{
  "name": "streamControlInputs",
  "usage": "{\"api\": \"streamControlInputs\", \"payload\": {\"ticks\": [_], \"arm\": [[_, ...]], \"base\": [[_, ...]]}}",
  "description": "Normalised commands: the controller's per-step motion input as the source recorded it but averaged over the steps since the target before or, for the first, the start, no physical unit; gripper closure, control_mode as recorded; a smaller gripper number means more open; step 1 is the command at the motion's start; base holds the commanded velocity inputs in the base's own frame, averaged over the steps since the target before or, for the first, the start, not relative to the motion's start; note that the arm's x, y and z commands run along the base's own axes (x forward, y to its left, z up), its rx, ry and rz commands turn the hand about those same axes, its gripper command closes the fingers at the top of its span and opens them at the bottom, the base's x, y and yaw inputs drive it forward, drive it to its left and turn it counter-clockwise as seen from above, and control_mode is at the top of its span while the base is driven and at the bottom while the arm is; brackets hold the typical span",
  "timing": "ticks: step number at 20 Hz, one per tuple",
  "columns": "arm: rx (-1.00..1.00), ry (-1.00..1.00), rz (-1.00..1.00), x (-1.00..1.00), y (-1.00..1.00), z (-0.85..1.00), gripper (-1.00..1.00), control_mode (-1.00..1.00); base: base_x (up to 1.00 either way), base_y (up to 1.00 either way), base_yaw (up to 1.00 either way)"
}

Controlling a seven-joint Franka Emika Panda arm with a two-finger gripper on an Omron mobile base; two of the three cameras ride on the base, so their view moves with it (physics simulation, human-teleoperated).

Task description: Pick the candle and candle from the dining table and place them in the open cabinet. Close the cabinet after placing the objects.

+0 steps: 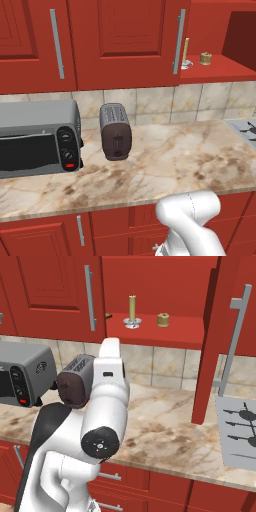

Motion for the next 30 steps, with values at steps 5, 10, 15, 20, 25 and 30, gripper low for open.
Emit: {"api": "streamControlInputs", "payload": {"ticks": [5,10,15,20,25,30], "arm": [[-0.03,0.02,-0.04,-0.2,-0.14,0.0,-1.0,-1.0],[-0.07,0.02,-0.07,-0.22,-0.13,0.0,-1.0,-1.0],[-0.02,0.15,-0.23,-0.18,-0.12,0.0,-1.0,-1.0],[-0.01,0.25,-0.34,-0.13,-0.12,-0.01,-1.0,-1.0],[0.0,0.15,-0.33,-0.21,-0.16,0.0,-1.0,-1.0],[0.0,0.0,-0.31,-0.34,-0.21,-0.02,-1.0,-1.0]], "base": [[0.0,0.0,0.0],[0.0,0.0,0.0],[0.0,0.0,0.0],[0.0,0.0,0.0],[0.0,0.0,0.0],[0.0,0.0,0.0]]}}
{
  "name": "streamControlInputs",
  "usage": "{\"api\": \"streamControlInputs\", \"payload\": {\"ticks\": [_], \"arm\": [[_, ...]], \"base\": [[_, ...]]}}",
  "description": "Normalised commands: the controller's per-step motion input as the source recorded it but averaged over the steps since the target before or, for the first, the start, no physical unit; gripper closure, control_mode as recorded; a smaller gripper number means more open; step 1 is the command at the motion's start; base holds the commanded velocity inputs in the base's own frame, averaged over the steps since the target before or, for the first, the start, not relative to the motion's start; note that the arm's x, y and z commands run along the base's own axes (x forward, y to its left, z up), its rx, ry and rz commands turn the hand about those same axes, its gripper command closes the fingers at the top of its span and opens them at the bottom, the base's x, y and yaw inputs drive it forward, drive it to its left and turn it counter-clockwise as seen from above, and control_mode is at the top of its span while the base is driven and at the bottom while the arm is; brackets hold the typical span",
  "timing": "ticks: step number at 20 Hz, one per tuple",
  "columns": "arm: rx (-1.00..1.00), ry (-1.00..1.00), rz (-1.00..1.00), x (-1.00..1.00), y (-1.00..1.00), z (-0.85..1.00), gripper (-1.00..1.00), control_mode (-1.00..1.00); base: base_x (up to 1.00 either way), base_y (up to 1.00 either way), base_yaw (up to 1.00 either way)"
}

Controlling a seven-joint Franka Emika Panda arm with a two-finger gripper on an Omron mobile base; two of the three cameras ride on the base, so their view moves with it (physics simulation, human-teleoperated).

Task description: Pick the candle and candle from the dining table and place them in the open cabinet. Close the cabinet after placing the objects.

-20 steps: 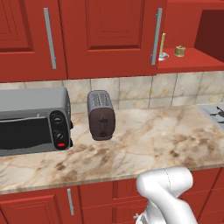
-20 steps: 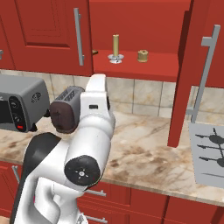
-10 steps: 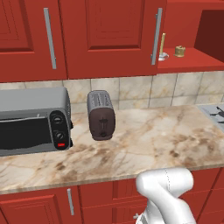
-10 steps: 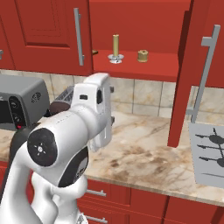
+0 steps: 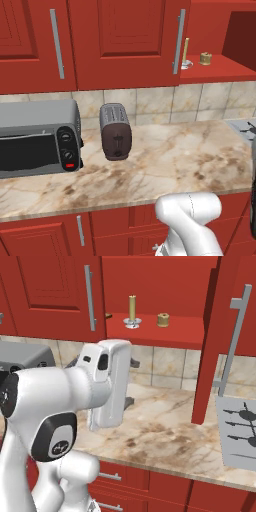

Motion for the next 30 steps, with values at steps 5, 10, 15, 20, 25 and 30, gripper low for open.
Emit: {"api": "streamControlInputs", "payload": {"ticks": [5,10,15,20,25,30], "arm": [[0.0,0.0,-0.34,-0.37,-0.2,-0.03,-1.0,-1.0],[-0.05,0.0,-0.32,-0.33,-0.15,-0.05,-1.0,-1.0],[-0.05,0.04,-0.18,-0.28,-0.29,-0.03,-1.0,-1.0],[-0.03,0.04,-0.05,-0.25,-0.37,-0.01,-1.0,-1.0],[-0.06,0.0,-0.01,-0.33,-0.28,-0.06,-1.0,-1.0],[-0.05,0.0,0.0,-0.3,-0.28,-0.03,-1.0,-1.0]], "base": [[0.0,0.0,0.0],[0.0,0.0,0.0],[0.0,0.0,0.0],[0.0,0.0,0.0],[0.0,0.0,0.0],[0.0,0.0,0.0]]}}
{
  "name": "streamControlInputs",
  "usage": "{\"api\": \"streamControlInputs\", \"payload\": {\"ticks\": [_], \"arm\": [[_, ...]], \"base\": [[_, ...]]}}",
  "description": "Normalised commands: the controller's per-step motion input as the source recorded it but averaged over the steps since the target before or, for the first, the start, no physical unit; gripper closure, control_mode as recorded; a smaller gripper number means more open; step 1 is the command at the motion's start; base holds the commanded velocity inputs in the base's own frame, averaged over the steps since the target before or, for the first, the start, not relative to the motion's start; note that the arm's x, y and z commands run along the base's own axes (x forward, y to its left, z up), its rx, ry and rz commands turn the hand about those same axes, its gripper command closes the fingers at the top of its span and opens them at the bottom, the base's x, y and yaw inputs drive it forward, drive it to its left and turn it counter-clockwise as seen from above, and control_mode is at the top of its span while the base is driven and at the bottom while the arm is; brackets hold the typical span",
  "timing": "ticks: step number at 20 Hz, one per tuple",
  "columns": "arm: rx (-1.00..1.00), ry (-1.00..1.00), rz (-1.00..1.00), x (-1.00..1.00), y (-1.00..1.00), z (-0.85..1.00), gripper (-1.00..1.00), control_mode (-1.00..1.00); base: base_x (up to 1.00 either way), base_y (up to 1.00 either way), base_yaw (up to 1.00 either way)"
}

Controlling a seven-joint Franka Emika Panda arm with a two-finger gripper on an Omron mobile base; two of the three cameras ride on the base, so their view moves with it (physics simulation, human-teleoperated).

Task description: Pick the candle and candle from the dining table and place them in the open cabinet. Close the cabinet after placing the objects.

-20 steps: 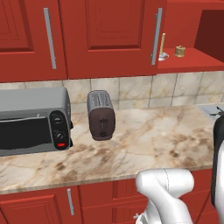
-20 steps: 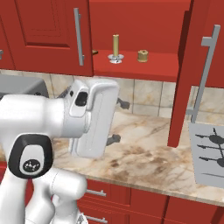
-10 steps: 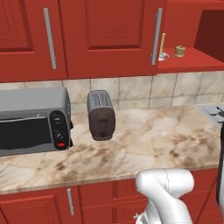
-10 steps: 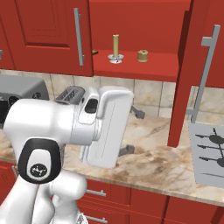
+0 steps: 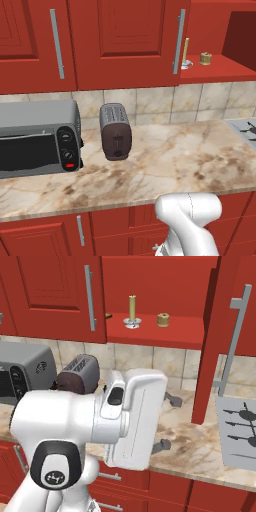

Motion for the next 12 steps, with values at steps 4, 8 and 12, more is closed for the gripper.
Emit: {"api": "streamControlInputs", "payload": {"ticks": [4,8,12], "arm": [[-0.01,0.0,0.0,-0.25,-0.28,0.0,-1.0,-1.0],[0.0,0.0,0.02,-0.15,-0.28,0.03,-1.0,-1.0],[0.0,0.0,0.14,-0.23,-0.26,0.01,-1.0,-1.0]], "base": [[0.0,0.0,0.0],[0.0,0.0,0.0],[0.0,0.0,0.0]]}}
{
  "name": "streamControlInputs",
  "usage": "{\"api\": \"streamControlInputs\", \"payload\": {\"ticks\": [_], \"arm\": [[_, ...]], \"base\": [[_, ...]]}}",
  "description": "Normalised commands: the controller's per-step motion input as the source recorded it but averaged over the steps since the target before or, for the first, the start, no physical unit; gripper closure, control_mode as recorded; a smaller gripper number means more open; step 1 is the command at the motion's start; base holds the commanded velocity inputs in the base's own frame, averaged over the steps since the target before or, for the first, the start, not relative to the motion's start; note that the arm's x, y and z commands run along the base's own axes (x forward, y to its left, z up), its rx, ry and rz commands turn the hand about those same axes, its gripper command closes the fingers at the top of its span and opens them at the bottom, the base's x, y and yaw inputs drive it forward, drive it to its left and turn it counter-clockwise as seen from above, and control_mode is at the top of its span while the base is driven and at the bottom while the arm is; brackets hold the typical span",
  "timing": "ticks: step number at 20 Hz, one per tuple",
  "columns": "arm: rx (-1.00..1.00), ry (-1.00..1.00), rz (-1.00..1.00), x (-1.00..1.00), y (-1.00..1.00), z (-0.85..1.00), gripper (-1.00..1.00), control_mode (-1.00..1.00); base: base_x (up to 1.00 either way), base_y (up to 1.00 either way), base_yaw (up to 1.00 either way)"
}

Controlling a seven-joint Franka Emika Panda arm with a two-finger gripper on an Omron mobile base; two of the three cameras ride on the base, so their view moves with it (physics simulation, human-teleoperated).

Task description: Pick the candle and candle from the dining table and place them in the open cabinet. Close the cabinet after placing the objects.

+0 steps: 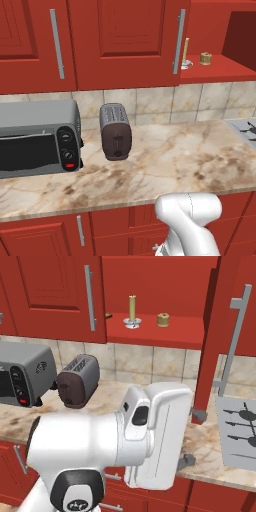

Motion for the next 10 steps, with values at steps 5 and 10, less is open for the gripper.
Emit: {"api": "streamControlInputs", "payload": {"ticks": [5,10], "arm": [[0.0,-0.02,0.19,-0.26,-0.25,0.0,-1.0,-1.0],[0.01,0.0,0.14,-0.03,-0.26,0.01,-1.0,-1.0]], "base": [[0.0,0.0,0.0],[0.0,0.0,0.0]]}}
